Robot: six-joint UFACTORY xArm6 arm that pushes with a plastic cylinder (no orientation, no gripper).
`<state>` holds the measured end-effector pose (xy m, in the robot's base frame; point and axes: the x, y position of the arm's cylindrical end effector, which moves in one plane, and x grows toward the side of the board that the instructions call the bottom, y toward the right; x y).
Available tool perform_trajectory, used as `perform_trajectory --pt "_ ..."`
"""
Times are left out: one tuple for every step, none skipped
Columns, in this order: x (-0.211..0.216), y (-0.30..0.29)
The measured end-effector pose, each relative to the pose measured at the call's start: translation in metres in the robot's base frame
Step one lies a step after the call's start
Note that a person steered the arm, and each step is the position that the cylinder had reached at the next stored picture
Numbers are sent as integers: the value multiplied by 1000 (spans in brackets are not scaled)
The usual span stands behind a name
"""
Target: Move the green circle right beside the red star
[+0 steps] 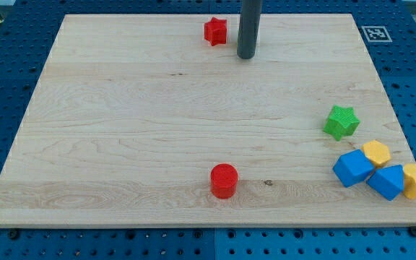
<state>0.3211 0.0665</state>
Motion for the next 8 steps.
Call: perform_trajectory --pt "16 5" --pt "16 28" --pt "11 43" --pt "3 43" --pt "-4 42" --pt "-10 33" --pt "-20 10" --pt "-31 1"
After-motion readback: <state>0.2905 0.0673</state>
